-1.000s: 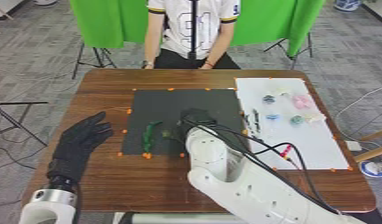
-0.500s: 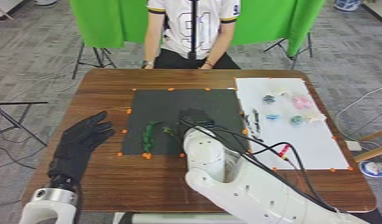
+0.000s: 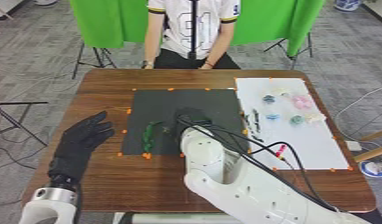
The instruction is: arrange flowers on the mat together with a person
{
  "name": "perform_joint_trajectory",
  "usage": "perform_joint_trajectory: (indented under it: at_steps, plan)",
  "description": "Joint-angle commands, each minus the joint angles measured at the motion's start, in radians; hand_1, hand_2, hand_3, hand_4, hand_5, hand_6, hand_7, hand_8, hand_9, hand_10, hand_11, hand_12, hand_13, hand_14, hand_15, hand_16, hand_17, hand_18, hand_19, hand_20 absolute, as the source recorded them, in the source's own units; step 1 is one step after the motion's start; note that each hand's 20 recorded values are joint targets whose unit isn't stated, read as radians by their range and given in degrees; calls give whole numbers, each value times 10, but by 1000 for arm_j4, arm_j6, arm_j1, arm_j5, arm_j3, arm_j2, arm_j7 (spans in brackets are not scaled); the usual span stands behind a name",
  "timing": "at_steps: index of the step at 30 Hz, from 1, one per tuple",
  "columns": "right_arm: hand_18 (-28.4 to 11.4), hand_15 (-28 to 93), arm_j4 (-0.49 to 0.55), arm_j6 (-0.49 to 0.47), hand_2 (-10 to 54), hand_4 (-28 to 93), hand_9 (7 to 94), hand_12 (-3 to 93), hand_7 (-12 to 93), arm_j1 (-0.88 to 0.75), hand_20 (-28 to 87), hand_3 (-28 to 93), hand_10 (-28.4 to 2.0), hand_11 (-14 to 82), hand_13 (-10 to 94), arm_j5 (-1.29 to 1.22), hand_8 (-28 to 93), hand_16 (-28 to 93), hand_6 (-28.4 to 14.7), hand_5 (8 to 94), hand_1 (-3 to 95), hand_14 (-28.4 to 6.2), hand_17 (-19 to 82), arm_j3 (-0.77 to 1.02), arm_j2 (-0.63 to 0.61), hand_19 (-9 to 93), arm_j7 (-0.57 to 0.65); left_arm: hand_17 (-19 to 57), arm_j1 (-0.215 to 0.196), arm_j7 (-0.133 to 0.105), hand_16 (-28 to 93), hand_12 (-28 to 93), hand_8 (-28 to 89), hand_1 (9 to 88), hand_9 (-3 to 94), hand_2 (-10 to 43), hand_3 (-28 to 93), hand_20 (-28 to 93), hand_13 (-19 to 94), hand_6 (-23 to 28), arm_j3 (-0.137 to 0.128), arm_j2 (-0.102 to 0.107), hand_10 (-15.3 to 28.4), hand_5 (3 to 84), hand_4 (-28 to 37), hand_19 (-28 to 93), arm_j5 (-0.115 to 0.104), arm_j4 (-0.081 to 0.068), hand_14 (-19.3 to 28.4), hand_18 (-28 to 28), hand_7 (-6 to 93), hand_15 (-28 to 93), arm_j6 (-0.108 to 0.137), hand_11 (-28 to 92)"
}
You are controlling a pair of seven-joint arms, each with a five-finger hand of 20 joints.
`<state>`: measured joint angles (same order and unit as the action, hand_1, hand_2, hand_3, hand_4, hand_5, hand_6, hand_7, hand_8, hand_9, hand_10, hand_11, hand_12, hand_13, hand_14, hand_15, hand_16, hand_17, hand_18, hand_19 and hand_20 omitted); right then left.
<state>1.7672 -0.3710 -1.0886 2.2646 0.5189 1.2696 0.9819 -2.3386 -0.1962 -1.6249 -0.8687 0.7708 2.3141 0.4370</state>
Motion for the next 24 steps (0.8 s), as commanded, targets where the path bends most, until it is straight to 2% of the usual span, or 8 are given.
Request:
perform_joint_trajectory:
  at_steps: [1,8,14,18,20,22,23,24]
  plan:
    - [-173,650,55,60,-18,-188,937,132,229,6,261,555,-92,475,937,10,-134,152,-1,937,367,-39,685,30,-16,932,-24,-72,-40,0,-142,78,-112,228,349,73,801,40,239,110,-9,-15,206,399,-278,547,1,4,262,210,163,580,9,337]
    - [-181,631,157,177,14,-187,937,138,194,-65,269,545,-100,447,937,-16,-126,162,-3,937,326,-47,667,150,-69,932,-89,-72,-74,-32,-142,78,-112,227,349,71,797,40,239,110,-24,-20,206,399,-280,546,-10,11,262,210,162,581,17,336]
    - [-231,582,298,314,54,-178,925,190,138,-218,191,525,-140,285,862,-122,-100,188,-28,851,304,-97,535,334,-147,931,-202,-73,-106,-76,-142,78,-111,216,349,71,789,40,238,110,-56,-5,205,399,-282,546,-19,19,262,210,162,579,28,335]
    - [-244,600,364,465,74,-172,876,189,137,-334,140,519,-163,268,799,-167,-99,174,-41,799,295,-127,468,447,-211,932,-272,-73,-112,-88,-141,79,-111,207,348,74,781,40,238,109,-66,-1,205,398,-282,546,-25,19,262,210,162,579,27,333]
    - [-244,605,382,514,80,-175,846,185,136,-417,100,532,-169,265,766,-237,-98,164,-45,774,284,-138,437,535,-225,930,-386,-73,-130,-106,-141,79,-111,203,345,75,778,40,237,107,-73,1,203,395,-283,545,-28,23,262,210,161,578,32,332]
    - [-244,604,392,649,89,-178,804,179,133,-481,66,559,-175,257,717,-340,-98,153,-46,739,265,-151,390,586,-242,914,-450,-73,-134,-113,-141,78,-112,198,342,74,777,40,237,104,-81,1,203,390,-283,545,-29,20,263,211,160,578,26,328]
    - [-246,603,390,695,97,-185,795,177,131,-516,56,575,-179,255,708,-419,-98,147,-50,730,249,-154,379,620,-247,909,-528,-73,-141,-133,-141,78,-112,197,340,73,777,40,237,102,-85,5,202,387,-283,545,-30,18,263,211,159,577,23,326]
    - [-248,605,398,741,109,-202,779,173,131,-529,47,603,-181,256,691,-441,-99,140,-50,723,242,-162,363,628,-255,900,-497,-73,-146,-161,-141,78,-112,193,338,71,776,40,237,96,-84,10,199,381,-283,544,-28,13,263,211,157,577,22,324]
